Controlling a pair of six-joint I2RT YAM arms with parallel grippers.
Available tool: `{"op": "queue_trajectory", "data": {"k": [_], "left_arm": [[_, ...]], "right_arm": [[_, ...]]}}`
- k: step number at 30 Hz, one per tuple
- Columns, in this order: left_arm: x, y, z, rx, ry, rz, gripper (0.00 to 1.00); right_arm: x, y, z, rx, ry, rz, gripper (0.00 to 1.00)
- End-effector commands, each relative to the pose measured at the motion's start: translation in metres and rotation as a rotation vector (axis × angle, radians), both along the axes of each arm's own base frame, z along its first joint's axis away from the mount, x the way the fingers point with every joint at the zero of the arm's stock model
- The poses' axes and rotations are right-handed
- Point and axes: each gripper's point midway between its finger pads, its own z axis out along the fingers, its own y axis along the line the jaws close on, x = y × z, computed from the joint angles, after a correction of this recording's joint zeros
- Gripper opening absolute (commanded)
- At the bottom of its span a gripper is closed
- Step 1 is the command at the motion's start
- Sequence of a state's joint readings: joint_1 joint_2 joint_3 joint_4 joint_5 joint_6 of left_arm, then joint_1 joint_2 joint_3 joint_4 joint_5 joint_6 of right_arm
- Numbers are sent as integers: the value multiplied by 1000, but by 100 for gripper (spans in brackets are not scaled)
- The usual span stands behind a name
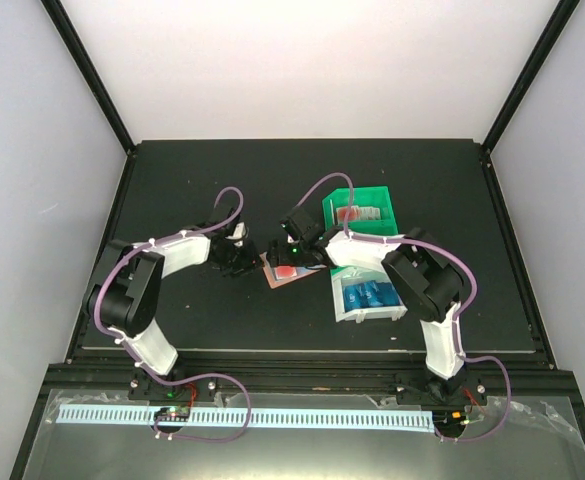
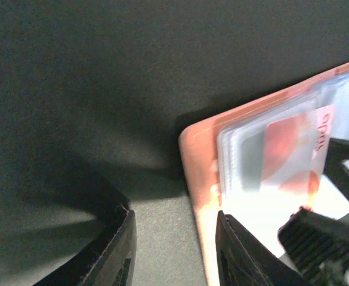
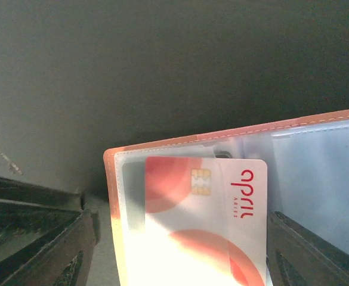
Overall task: Put the credit cards into the card holder
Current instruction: Insert the credit card into the card holder.
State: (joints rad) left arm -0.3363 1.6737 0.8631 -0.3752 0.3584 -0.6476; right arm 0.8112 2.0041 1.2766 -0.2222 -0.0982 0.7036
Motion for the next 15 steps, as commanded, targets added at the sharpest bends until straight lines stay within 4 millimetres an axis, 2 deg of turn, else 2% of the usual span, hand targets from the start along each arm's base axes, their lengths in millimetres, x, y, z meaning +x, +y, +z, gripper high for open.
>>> {"op": "queue_trajectory", "data": {"k": [1, 15], "left_arm": [[-3, -2, -13, 37, 37, -15, 38], [-1, -14, -15, 1, 14, -79, 37]], "right_arm": [[-10, 15, 6, 87, 17, 81, 78], [-21, 37, 18, 279, 70, 173, 78]]}}
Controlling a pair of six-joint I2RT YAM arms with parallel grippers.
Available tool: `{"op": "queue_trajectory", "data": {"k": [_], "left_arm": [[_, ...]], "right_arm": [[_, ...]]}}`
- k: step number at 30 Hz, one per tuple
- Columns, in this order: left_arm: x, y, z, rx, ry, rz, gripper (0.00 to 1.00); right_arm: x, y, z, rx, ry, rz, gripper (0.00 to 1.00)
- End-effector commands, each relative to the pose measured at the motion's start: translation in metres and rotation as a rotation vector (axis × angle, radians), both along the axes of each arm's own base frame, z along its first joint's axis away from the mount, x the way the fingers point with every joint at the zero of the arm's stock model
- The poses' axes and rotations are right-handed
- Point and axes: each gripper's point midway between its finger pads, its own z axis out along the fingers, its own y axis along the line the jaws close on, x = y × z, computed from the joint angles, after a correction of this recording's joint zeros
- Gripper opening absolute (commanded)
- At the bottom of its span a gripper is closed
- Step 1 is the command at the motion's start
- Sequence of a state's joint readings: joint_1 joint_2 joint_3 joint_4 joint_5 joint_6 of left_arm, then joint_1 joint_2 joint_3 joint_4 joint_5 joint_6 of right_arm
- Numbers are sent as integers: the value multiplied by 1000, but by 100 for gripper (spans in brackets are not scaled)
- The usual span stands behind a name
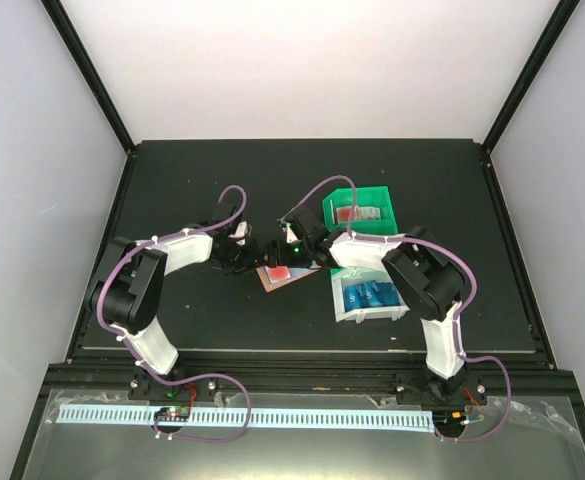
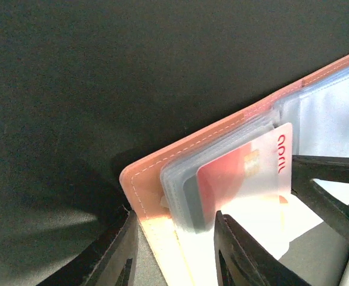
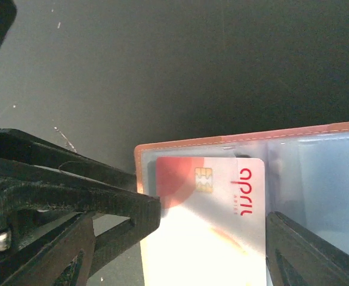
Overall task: Put the credit cards into the card holder
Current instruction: Insert the credit card into the card holder.
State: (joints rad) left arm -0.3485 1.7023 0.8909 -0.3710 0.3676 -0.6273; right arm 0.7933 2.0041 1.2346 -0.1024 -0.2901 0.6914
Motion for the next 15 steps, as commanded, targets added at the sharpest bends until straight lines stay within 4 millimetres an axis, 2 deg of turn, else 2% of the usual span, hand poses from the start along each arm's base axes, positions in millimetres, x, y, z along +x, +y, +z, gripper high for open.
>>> {"op": "queue_trajectory", "data": {"k": [1, 7, 9, 12, 15], "left_arm": [[-5, -7, -15, 3, 19, -51, 36], [-4, -12, -15, -21, 9, -72, 34], [-5, -8, -16, -6, 12, -62, 33], [-5, -2, -14, 28, -1, -44, 33], [-4, 2, -8, 43, -23, -38, 35]], "right_arm": [[-9, 17, 9, 129, 29, 63, 78], [-8, 22, 1, 139, 69, 55, 77], [-5, 16, 1, 116, 59, 22, 76], [6, -4, 13, 46, -9, -69, 76], [16, -24, 37, -14, -109, -126, 77]]}}
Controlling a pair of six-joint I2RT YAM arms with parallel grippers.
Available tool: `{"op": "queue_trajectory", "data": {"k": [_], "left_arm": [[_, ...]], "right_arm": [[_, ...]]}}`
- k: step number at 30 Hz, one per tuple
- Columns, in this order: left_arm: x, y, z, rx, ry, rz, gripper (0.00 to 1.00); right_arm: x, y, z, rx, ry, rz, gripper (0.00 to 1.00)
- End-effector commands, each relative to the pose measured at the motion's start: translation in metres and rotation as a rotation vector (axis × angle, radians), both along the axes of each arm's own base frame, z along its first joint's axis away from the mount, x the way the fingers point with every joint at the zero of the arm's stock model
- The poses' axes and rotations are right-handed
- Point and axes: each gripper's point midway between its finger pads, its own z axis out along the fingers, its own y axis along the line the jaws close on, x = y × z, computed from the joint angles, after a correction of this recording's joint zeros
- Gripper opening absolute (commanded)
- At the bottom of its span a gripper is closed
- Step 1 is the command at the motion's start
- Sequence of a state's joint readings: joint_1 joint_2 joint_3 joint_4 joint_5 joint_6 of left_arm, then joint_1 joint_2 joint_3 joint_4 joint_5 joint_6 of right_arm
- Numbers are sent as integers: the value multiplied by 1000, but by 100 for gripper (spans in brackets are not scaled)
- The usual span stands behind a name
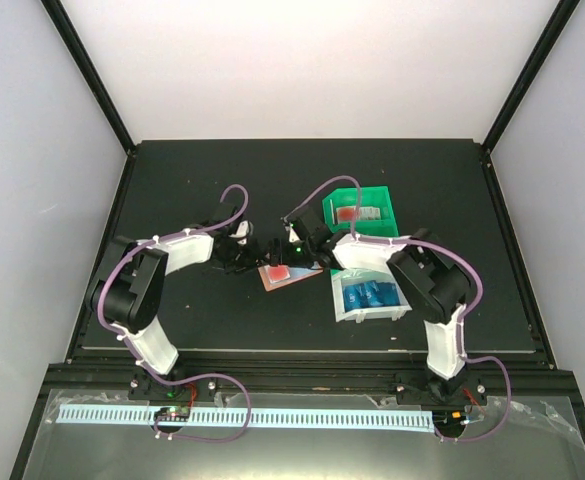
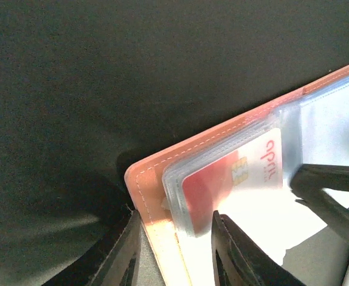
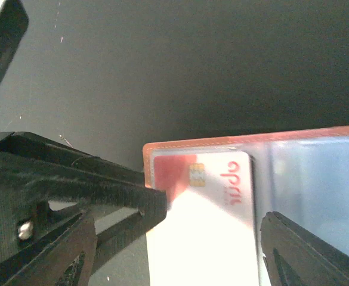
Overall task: Put the credit cards into the card holder
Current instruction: Insert the credit card into the card holder.
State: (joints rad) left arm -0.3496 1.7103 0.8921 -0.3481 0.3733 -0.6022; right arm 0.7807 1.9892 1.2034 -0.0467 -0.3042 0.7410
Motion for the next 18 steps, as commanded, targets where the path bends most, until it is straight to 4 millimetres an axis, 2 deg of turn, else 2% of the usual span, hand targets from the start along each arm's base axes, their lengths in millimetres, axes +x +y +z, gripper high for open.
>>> {"op": "queue_trajectory", "data": {"k": [1, 3, 5, 12, 18], "left_arm": [[-8, 5, -6, 49, -5, -13, 36], [-7, 6, -1, 50, -17, -8, 40], [-8, 7, 3, 48, -27, -5, 44], [-14, 7, 13, 24, -51, -1, 55], [-25, 7, 13, 11, -53, -18, 63]], "right_arm": [[13, -29, 39, -84, -142, -102, 77], [13, -42, 43, -137, -167, -122, 77], [8, -54, 37, -196, -154, -133, 77], [-25, -95, -7, -345, -28, -166, 76], [-22, -129, -12, -471, -51, -280, 77]]}}
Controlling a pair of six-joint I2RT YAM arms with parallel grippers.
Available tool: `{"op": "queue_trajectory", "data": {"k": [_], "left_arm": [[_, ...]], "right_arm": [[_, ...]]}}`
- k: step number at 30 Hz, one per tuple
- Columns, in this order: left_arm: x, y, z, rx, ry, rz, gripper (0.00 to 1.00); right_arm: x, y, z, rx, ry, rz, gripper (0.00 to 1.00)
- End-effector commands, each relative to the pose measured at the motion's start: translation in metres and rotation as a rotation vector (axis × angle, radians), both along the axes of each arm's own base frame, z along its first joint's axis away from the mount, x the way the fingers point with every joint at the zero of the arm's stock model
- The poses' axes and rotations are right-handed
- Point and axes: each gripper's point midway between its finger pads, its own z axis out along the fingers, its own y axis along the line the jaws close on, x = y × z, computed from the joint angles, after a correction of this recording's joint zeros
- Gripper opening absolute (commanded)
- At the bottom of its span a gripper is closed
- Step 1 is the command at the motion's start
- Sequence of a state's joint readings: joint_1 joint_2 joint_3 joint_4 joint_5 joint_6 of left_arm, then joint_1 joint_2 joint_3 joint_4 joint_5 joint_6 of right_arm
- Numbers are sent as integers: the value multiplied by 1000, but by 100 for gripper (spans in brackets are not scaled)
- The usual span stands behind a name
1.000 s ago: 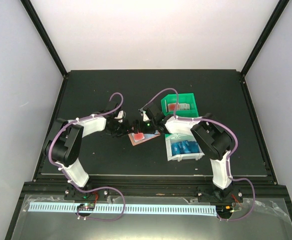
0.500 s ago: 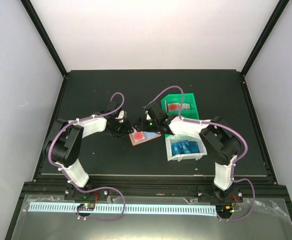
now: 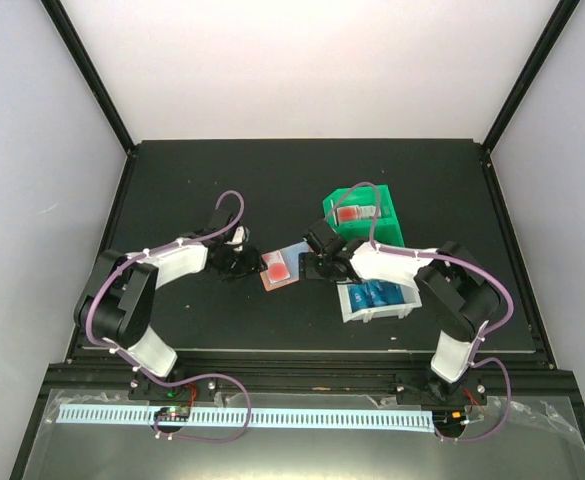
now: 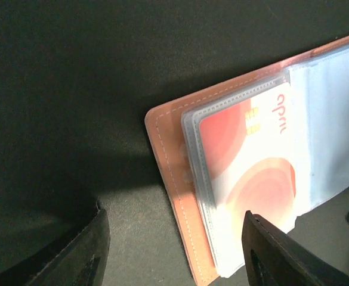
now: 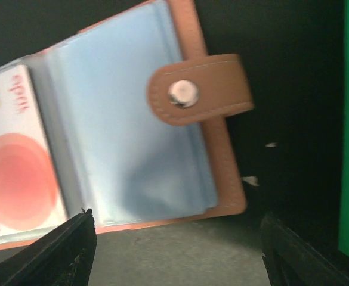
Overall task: Put the credit cards into the card holder
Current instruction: Insert the credit card into the card holder, then close the card holder at the center of the board.
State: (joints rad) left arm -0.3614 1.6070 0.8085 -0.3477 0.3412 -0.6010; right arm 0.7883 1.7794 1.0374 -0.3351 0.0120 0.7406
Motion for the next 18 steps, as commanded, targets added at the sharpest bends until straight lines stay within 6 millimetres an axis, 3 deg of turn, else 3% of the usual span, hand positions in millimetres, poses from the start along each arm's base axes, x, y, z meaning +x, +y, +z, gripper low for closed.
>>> {"op": "queue_trajectory", "data": {"k": [1, 4, 7, 14, 18], "left_arm": [[-8, -1, 5, -15, -21, -18, 64], [-16, -3, 4, -44, -13, -17, 67], [-23, -7, 4, -72, 0, -12, 70], [-26, -9, 3, -98, 24, 22, 70], [-25, -8, 1, -94, 31, 41, 69]], "right_arm": [[9, -36, 3, -149, -62, -116, 77], [17, -54, 7, -236, -106, -166, 80], [27, -59, 10, -275, -139, -169, 82], [49, -8, 15, -187, -199, 56, 81], [59, -7, 12, -238, -224, 70, 81]]}}
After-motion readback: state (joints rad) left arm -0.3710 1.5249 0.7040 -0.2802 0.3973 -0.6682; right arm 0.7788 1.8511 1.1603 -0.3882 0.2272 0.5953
